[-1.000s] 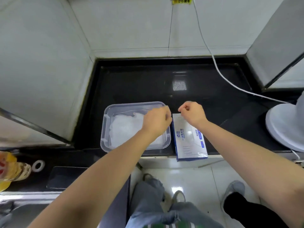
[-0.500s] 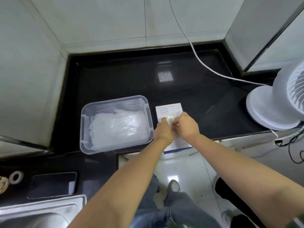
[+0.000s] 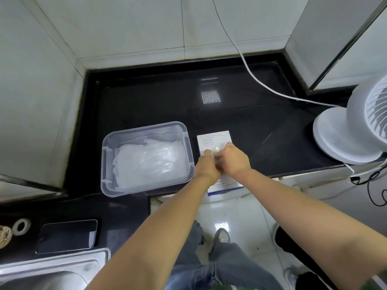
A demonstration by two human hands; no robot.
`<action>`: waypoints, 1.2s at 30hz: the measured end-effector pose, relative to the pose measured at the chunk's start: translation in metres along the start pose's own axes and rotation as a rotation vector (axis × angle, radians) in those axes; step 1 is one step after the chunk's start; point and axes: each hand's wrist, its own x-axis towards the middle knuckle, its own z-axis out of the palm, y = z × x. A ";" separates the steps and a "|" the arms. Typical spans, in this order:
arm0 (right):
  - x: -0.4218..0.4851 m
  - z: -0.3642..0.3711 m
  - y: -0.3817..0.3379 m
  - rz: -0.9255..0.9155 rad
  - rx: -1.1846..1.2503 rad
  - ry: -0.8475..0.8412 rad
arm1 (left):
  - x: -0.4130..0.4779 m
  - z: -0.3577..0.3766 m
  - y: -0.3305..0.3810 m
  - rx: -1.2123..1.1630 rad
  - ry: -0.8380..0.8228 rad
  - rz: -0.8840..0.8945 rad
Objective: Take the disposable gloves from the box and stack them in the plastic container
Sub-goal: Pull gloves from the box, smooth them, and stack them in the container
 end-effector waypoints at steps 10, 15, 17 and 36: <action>0.007 -0.013 0.011 -0.034 0.481 0.069 | 0.002 0.001 -0.001 0.018 -0.003 0.002; 0.009 -0.016 0.007 -0.005 0.745 0.137 | -0.001 0.000 -0.001 0.016 0.006 0.020; 0.010 -0.015 0.008 0.021 0.608 0.027 | -0.002 -0.001 -0.001 0.021 0.000 0.016; 0.009 -0.051 0.006 0.119 1.153 0.193 | -0.034 -0.036 0.049 -0.823 0.240 0.007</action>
